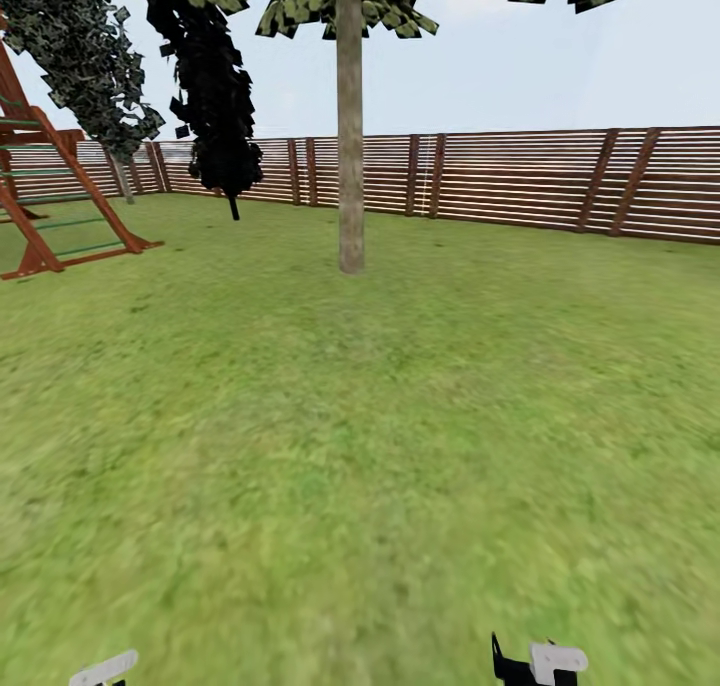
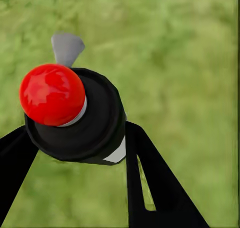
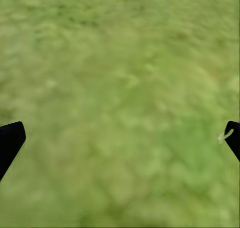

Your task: In the garden, pick up the pesticide atomizer on the floor and spray pesticide onto both trees until each tree trunk is fully covered.

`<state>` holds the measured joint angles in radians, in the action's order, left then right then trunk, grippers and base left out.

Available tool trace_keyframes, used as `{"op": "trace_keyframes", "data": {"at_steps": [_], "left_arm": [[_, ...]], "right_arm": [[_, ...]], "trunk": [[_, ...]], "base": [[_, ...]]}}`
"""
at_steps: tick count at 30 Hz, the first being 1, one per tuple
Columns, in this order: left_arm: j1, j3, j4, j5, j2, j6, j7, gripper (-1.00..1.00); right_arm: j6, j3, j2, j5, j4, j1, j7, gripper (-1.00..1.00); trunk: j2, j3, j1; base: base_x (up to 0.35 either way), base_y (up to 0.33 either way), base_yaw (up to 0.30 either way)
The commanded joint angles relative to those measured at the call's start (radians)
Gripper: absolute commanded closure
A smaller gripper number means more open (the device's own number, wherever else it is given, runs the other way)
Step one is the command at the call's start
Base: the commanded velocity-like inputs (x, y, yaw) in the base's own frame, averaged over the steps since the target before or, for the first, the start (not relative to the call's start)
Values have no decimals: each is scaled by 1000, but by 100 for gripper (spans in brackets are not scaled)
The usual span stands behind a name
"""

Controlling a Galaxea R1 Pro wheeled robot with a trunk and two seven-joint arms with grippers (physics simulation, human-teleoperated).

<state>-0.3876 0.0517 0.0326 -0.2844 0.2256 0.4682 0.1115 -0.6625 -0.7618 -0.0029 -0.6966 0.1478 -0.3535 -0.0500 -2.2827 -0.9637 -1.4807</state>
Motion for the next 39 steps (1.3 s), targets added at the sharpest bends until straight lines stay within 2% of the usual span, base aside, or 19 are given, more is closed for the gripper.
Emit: {"op": "trace_keyframes", "data": {"at_steps": [1, 39], "left_arm": [[-1, 5, 0, 2, 0, 3, 0, 100], [-1, 5, 0, 2, 0, 3, 0, 100]], "right_arm": [[-3, -5, 0, -11, -1, -1, -5, -100], [-3, -5, 0, -11, -1, -1, -7, -100]], "trunk": [[0, -1, 0], [0, -1, 0]], "base": [[340, 0, 0], [340, 0, 0]]}}
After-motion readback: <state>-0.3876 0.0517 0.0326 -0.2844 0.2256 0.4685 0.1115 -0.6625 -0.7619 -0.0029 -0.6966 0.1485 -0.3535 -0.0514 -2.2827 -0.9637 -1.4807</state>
